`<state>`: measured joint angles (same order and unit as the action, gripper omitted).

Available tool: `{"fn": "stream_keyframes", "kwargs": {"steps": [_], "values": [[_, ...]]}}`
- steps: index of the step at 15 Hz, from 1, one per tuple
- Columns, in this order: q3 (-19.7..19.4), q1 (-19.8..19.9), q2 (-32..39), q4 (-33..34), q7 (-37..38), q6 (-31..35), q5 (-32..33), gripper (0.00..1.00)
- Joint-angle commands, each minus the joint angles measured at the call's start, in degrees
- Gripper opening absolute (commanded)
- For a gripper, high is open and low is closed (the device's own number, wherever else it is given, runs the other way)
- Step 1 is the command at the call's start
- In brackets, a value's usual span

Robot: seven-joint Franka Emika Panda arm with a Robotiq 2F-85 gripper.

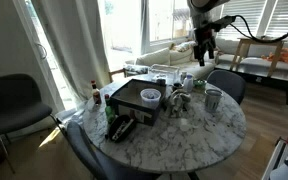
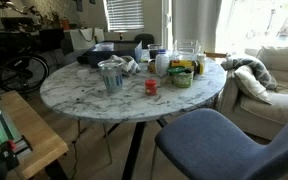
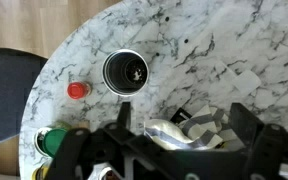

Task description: Empty the plastic cup into the blue box and put it on the table

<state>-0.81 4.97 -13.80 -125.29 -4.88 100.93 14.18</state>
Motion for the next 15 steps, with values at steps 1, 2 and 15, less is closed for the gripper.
{"fn": "stream_keyframes", "kwargs": {"steps": [1, 2, 15], "values": [[-0.8, -0.8, 0.0, 0.1, 0.1, -0.2, 0.1, 1.0], [-0.8, -0.8, 0.0, 0.1, 0.1, -0.2, 0.1, 1.0], [0.2, -1.5, 0.8, 1.5, 0.1, -1.4, 0.8, 1.0]]}}
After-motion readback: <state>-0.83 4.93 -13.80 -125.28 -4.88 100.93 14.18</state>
